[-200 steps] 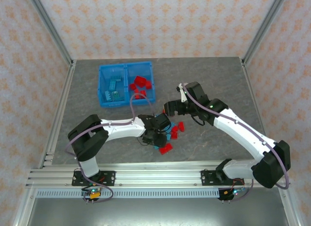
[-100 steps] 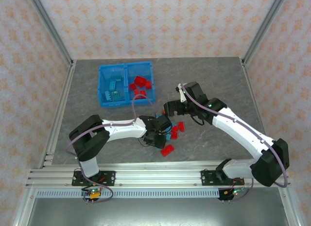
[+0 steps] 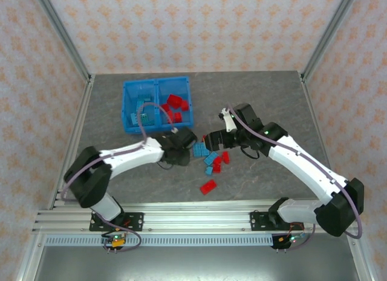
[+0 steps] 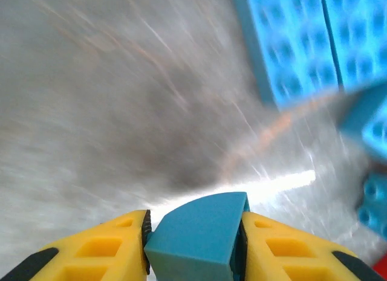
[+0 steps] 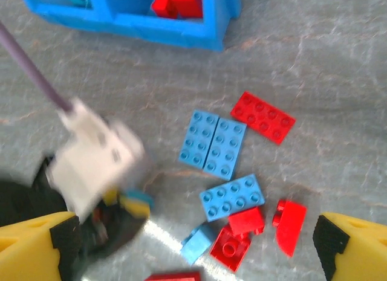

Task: Sort the legos into containers by color

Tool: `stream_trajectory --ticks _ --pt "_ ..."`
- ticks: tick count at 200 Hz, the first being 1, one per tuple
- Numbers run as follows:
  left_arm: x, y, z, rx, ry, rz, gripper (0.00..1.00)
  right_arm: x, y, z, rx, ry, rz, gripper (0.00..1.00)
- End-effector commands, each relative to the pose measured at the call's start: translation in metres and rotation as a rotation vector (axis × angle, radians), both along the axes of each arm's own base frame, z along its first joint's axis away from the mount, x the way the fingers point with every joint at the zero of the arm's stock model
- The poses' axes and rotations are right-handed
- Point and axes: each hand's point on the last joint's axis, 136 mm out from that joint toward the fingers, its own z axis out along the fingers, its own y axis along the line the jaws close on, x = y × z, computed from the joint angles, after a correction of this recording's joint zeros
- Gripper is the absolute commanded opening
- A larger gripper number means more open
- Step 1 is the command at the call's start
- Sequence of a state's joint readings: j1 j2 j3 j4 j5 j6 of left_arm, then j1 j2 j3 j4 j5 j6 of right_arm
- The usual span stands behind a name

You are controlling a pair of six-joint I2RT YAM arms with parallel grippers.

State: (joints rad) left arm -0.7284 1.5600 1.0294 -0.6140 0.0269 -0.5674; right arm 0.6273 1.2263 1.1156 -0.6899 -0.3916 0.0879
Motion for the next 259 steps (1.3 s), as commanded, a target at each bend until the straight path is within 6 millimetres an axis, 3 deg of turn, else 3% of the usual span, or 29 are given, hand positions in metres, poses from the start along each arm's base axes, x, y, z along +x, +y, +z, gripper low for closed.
stream_trajectory --ticks 1,41,74,104,130,148,157,163,193,217,243,246,259 --pt "0.031 0.043 0.041 0.082 -0.154 0.056 0.37 -0.017 0.001 0.004 0.027 0.035 0.058 1.00" --pt "0.090 0.095 0.098 0.099 -0.335 0.218 0.37 -0.019 0.014 0.000 0.069 0.077 0.094 0.97" --pt "0.133 0.139 0.124 0.054 -0.404 0.406 0.37 -0.016 0.015 -0.005 0.065 0.087 0.084 0.96" --pt "0.168 0.179 0.126 0.098 -0.436 0.533 0.37 -0.016 0.014 -0.010 0.058 0.092 0.076 0.96" --pt "0.200 0.206 0.100 0.107 -0.384 0.604 0.39 -0.014 0.016 -0.009 0.062 0.092 0.078 0.96" --pt "0.221 0.213 0.078 0.098 -0.333 0.603 0.43 -0.012 0.018 -0.009 0.065 0.100 0.073 0.96" --pt "0.229 0.213 0.078 0.110 -0.329 0.589 0.45 -0.012 0.018 -0.010 0.065 0.103 0.066 0.96" --pt "0.234 0.212 0.063 0.121 -0.302 0.581 0.46 -0.012 0.017 -0.011 0.066 0.107 0.061 0.96" --pt "0.248 0.204 0.058 0.060 -0.306 0.577 0.65 -0.012 0.018 -0.009 0.078 0.112 0.048 0.96" --pt "0.250 0.198 0.063 0.013 -0.312 0.580 0.71 -0.008 0.017 -0.008 0.069 0.102 0.034 0.96" --pt "0.239 0.187 0.076 -0.066 -0.309 0.576 0.71 0.006 0.010 -0.018 0.013 0.088 -0.037 0.96" --pt "0.236 0.187 0.089 -0.085 -0.331 0.576 0.71 0.008 0.008 -0.021 0.003 0.090 -0.048 0.96" --pt "0.223 0.178 0.110 -0.152 -0.361 0.567 0.70 0.014 0.009 -0.030 -0.018 0.100 -0.068 0.96"
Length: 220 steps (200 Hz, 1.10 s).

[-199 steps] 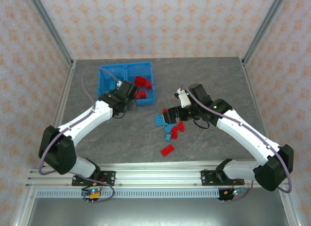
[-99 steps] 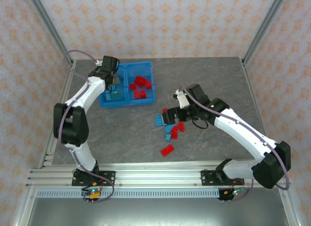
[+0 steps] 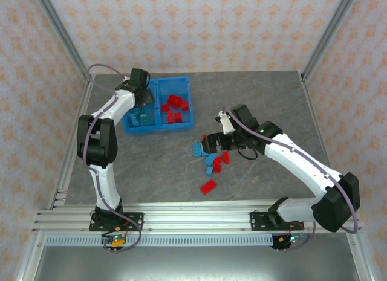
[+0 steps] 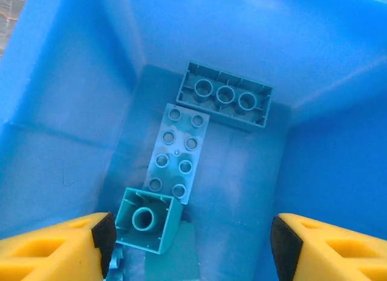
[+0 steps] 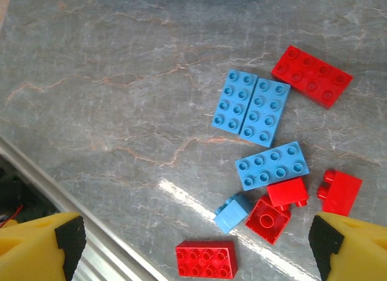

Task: Sort the legos into containers by color

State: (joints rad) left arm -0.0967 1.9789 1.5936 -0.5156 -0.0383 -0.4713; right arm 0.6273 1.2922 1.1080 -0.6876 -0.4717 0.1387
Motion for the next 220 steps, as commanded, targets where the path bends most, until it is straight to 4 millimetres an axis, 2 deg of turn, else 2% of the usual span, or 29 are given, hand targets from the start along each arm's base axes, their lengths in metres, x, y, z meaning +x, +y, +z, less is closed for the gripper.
stream_trajectory --ticks 1,18,38,56,78,98,131,146,160,184,202,220 --pt "-0.017 -0.018 0.070 -0.115 -0.151 -0.022 0.70 0.020 -0.003 -0.010 -0.051 -0.020 -0.076 0.95" --pt "-0.045 -0.038 0.104 -0.160 -0.221 -0.086 0.70 0.030 0.000 -0.024 -0.081 -0.001 -0.102 0.93" --pt "-0.087 -0.074 0.145 -0.129 -0.288 -0.265 0.72 0.050 -0.002 -0.042 -0.146 -0.004 -0.166 0.92" --pt "-0.129 -0.109 0.173 -0.096 -0.336 -0.515 0.83 0.068 -0.001 -0.056 -0.203 -0.020 -0.185 0.92" --pt "-0.183 -0.134 0.193 -0.045 -0.395 -0.817 0.99 0.081 0.004 -0.073 -0.270 -0.013 -0.136 0.92" --pt "-0.228 -0.143 0.187 0.039 -0.431 -1.074 1.00 0.090 -0.006 -0.091 -0.397 -0.021 -0.084 0.92" --pt "-0.282 -0.150 0.155 0.195 -0.457 -1.440 1.00 0.097 -0.032 -0.118 -0.667 -0.015 0.057 0.88" --pt "-0.303 -0.158 0.136 0.251 -0.487 -1.644 1.00 0.098 -0.035 -0.124 -0.706 -0.007 0.098 0.88" --pt "-0.309 -0.164 0.118 0.295 -0.526 -1.757 1.00 0.096 -0.030 -0.126 -0.690 -0.004 0.141 0.88" --pt "-0.309 -0.169 0.096 0.290 -0.518 -1.815 1.00 0.097 -0.027 -0.130 -0.695 0.004 0.182 0.85" --pt "-0.312 -0.170 0.087 0.278 -0.496 -1.856 1.00 0.104 -0.032 -0.135 -0.736 -0.003 0.167 0.79" --pt "-0.316 -0.172 0.084 0.279 -0.524 -1.878 1.00 0.107 -0.032 -0.144 -0.746 0.019 0.170 0.68"
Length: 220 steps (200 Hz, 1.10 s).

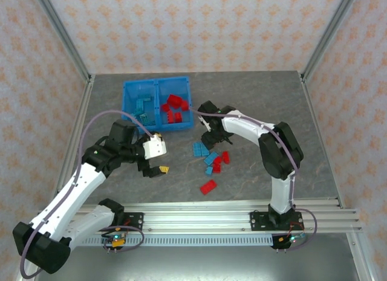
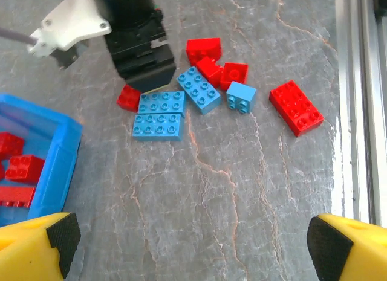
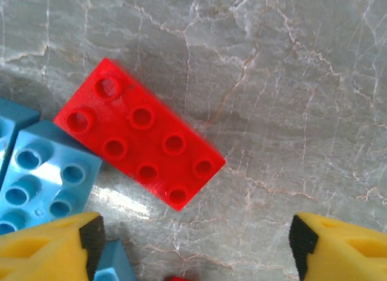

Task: Sort the legos into containers by color

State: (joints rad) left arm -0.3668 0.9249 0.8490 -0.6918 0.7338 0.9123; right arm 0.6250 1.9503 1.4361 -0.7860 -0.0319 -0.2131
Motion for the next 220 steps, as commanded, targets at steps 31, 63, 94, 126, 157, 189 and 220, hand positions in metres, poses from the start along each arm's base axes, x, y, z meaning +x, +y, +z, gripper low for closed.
stream_trajectory --ticks 31,63,94,126,157,189,220 --pt "-0.015 -0.009 -0.002 -0.035 -0.092 -0.135 1.00 0.009 -0.003 -0.020 -0.055 0.048 0.014 0.65" --pt "-0.015 -0.009 -0.005 -0.033 -0.092 -0.148 1.00 0.010 0.007 -0.028 -0.015 0.066 0.025 0.65" --pt "-0.014 -0.009 -0.010 -0.014 -0.082 -0.151 1.00 0.006 0.019 -0.038 0.049 0.119 0.039 0.59" --pt "-0.014 -0.009 -0.011 -0.017 -0.081 -0.154 1.00 0.007 0.022 -0.045 0.111 0.155 0.009 0.47" --pt "-0.014 -0.009 -0.010 -0.018 -0.095 -0.157 1.00 0.015 0.024 -0.035 0.161 0.119 -0.032 0.39" --pt "-0.020 -0.011 -0.009 -0.031 -0.133 -0.200 1.00 0.024 0.029 -0.004 0.251 0.020 -0.064 0.34" --pt "-0.022 -0.011 -0.009 -0.030 -0.144 -0.211 1.00 0.031 0.032 0.035 0.343 -0.101 -0.104 0.32"
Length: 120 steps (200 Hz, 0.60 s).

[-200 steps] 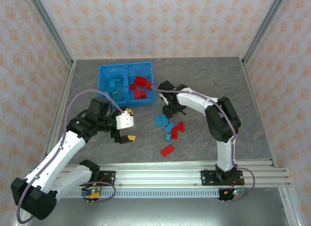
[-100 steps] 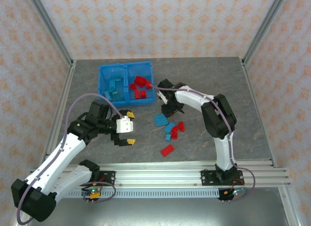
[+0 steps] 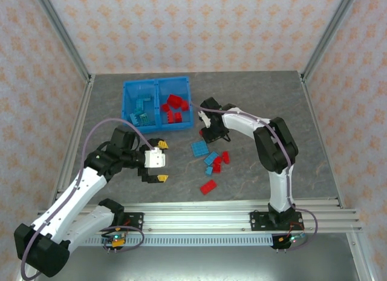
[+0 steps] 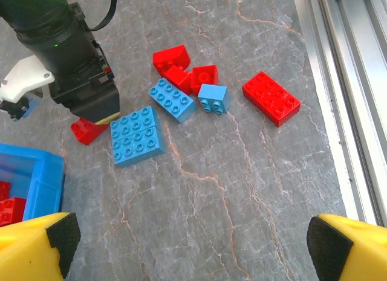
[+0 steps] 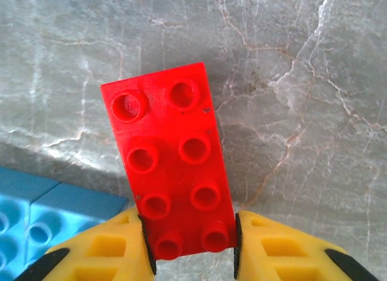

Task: Sort the legos into containers by color

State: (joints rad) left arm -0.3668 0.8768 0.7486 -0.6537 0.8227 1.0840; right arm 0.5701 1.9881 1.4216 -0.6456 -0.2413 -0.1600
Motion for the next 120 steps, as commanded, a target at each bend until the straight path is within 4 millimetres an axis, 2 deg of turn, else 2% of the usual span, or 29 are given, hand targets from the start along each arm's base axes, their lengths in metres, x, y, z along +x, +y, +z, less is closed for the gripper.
stream_trajectory --ticks 1,16,48,86,99,120 --pt "-0.002 -0.005 0.007 -0.026 -0.056 -0.046 1.00 0.017 0.006 0.049 0.109 -0.147 -0.067 0.32" --pt "-0.002 -0.005 0.011 -0.038 -0.068 -0.046 1.00 0.018 0.007 0.071 0.150 -0.187 -0.096 0.32" --pt "0.003 -0.007 0.024 -0.091 -0.150 -0.019 1.00 0.017 0.025 0.120 0.260 -0.239 -0.109 0.32" --pt "0.013 -0.001 0.031 -0.100 -0.235 0.048 1.00 0.016 0.088 0.180 0.399 -0.357 -0.084 0.32" --pt "0.018 0.001 0.033 -0.105 -0.263 0.073 1.00 0.024 0.112 0.189 0.480 -0.354 -0.104 0.32" --pt "0.036 0.011 0.045 -0.137 -0.330 0.211 1.00 0.048 0.144 0.188 0.531 -0.351 -0.150 0.31"
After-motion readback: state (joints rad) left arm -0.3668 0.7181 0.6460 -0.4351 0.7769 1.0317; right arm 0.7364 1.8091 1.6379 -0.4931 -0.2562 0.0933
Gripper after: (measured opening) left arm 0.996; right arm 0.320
